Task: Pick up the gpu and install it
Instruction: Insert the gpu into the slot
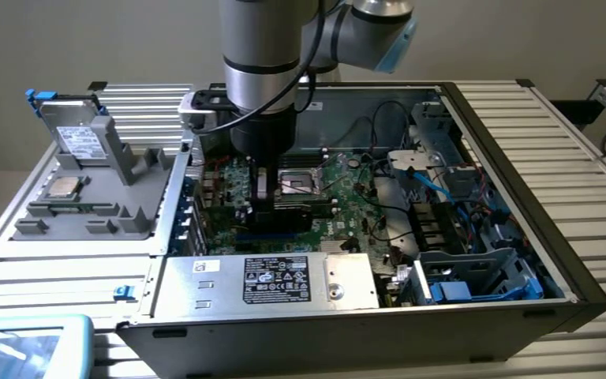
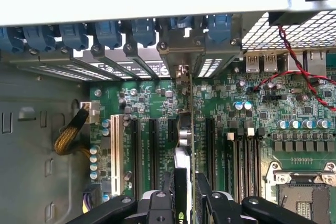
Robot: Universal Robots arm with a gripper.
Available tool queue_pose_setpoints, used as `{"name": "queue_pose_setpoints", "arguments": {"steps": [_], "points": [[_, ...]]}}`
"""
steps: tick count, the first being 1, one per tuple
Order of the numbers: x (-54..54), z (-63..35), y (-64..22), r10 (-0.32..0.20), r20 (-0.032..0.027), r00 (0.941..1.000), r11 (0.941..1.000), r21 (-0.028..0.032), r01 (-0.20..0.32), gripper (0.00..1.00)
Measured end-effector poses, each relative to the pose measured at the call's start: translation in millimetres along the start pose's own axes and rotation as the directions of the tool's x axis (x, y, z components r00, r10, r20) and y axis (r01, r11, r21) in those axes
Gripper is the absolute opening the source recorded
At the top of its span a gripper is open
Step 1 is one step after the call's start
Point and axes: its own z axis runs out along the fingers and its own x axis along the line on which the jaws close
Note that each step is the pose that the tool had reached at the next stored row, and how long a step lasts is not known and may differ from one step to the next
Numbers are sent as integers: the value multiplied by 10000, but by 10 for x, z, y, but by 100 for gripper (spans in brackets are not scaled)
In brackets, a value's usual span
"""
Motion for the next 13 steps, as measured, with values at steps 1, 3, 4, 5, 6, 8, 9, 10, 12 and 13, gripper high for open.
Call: {"name": "queue_pose_setpoints", "arguments": {"steps": [1,3,4,5,6,8,9,10,12,13], "points": [[-10,0,1,-1,0,10000,10000,-1,1,28],[-10,0,2,0,-1,10000,10000,-6,0,28],[-10,0,2,0,-1,10000,10000,-7,0,28],[-10,1,3,2,-1,10000,10000,-7,-2,28],[-11,2,3,3,0,10000,10000,-8,-3,28],[-10,2,2,0,0,10000,10000,-45,0,28],[-8,2,-1,-1,-1,10000,10000,-65,1,28],[-7,1,-8,-2,-2,10000,10000,-83,2,28],[-7,0,-34,-1,-3,10000,9999,-113,1,28],[-7,0,-45,-4,-5,10000,9999,-122,4,28]]}}
